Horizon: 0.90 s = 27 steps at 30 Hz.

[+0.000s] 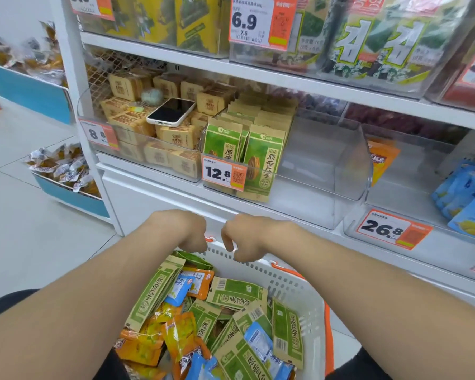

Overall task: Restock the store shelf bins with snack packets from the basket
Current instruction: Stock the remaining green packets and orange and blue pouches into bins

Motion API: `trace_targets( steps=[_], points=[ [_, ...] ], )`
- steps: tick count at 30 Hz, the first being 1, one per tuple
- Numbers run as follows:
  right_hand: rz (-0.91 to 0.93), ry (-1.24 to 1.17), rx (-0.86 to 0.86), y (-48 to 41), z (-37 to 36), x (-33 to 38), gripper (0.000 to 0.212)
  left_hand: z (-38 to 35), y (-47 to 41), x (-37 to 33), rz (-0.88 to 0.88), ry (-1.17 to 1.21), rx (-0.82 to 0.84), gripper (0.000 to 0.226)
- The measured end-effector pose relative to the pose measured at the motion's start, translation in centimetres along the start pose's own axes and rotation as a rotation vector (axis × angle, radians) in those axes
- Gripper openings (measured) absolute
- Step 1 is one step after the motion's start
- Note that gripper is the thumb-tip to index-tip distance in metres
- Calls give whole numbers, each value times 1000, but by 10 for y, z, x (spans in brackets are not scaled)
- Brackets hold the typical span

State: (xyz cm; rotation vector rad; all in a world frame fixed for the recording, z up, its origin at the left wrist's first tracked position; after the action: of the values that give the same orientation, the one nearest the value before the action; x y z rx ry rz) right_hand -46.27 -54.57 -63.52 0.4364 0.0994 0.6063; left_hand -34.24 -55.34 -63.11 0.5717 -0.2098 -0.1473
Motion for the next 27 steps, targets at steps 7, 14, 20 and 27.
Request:
trace_targets(
  steps=[7, 14, 20, 27],
  points=[
    [151, 239, 225, -35, -82, 53, 21, -12, -14, 5, -10, -40, -38, 29],
    [460, 226, 212, -63, -147, 108, 82, -18, -20, -1, -64, -38, -13, 29],
    [490, 51, 241, -65, -172, 131, 90, -17, -22, -10, -105, -17, 5, 30],
    [412, 28, 319, -62, -155, 122, 57, -10, -17, -19, -145, -6, 1, 20]
  ],
)
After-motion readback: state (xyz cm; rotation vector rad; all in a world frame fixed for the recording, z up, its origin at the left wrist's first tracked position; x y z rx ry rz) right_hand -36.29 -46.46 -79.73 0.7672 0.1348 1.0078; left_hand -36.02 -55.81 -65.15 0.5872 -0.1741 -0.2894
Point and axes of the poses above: each hand's wrist, its own y-axis away from the middle knuckle, its own z-axis out of the back of the hand, x = y × z, the point moved 7 cm from there along -y, towards the middle knuckle, and after that the axes turned 5 degrees about z, right-handed, at the moved point
